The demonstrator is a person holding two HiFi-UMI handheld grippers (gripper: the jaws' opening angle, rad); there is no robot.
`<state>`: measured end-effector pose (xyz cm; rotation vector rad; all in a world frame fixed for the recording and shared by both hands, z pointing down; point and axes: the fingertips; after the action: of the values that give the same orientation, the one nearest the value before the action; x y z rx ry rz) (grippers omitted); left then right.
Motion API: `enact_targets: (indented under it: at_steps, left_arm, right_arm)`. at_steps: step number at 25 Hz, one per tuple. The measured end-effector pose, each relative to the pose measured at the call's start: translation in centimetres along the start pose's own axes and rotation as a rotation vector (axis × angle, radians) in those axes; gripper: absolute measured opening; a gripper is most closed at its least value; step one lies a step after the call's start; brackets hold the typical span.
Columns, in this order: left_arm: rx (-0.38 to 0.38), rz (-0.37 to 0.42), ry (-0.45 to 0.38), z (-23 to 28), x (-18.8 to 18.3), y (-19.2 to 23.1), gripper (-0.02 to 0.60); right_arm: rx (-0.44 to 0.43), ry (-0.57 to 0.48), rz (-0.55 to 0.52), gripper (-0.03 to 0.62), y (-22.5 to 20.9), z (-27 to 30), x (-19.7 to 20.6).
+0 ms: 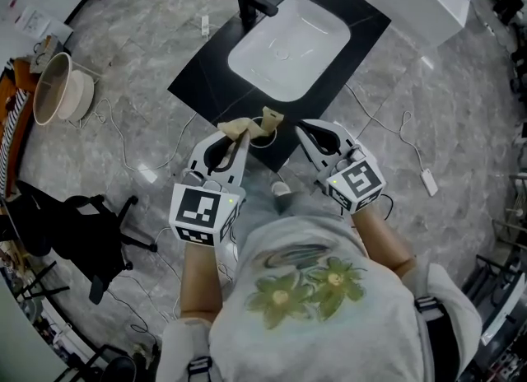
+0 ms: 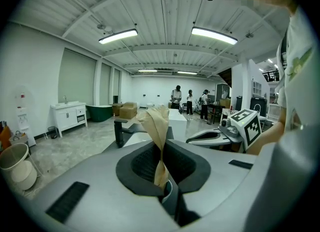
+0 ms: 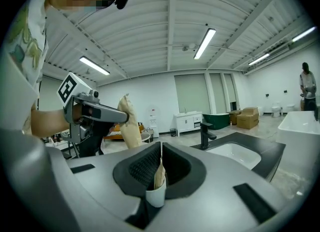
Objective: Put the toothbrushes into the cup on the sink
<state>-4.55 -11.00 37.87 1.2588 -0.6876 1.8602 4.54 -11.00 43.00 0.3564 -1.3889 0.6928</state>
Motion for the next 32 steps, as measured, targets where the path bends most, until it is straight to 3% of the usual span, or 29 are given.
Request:
enact_targets:
  at_steps: [21, 32]
  left_arm:
    - [0.053, 0.094, 0.119, 3.8, 4.4, -1.3, 0.035]
    - [0.087, 0.084, 0.169, 5.5, 6.8, -1.2, 0.037]
  right_arm:
    - [0.044, -0.012, 0.074, 0.046, -0.7, -0.9, 0.7]
    - [0.037, -0.001, 0.093, 0.046, -0.9, 0.4, 1.2]
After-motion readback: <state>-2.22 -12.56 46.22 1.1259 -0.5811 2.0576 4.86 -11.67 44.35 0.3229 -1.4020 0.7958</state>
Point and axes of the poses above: the fingertips, and each gripper's own axes: z forward along the fingers, y to its left, x out of its underside, and after that the axes turned 10 degrees about -x, right-handed
